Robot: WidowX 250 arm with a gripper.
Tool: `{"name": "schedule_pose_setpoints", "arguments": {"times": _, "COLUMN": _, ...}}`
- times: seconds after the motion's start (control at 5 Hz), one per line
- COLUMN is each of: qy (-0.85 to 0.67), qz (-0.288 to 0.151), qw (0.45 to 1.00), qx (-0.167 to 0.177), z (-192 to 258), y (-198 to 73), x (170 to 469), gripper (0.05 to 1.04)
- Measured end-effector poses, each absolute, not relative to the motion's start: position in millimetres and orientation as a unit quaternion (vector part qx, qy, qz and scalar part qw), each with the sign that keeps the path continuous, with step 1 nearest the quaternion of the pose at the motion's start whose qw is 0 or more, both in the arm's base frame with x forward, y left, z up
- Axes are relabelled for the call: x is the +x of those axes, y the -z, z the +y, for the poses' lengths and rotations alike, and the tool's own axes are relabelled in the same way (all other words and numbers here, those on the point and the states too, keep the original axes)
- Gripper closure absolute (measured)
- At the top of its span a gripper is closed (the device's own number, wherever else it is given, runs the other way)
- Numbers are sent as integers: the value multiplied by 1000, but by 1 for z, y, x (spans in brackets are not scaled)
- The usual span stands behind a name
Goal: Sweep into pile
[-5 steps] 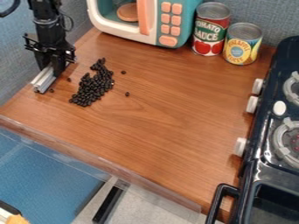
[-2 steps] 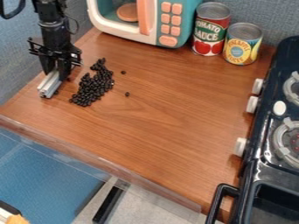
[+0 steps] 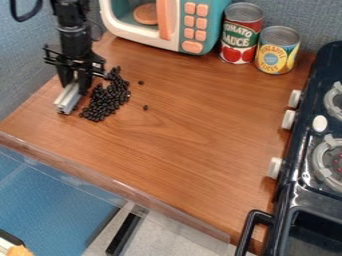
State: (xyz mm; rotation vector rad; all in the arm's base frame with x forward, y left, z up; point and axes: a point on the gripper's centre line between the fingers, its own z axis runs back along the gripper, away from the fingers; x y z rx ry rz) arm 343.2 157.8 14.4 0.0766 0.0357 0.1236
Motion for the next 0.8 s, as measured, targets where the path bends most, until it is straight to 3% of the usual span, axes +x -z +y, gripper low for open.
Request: {"name": "schedule_pose_setpoints", "arguments": {"times": 0.8, "qy": -36, "qz": 3, "qw": 998, "qx": 48, "z": 110, "y": -13, "x": 349, "gripper": 709}}
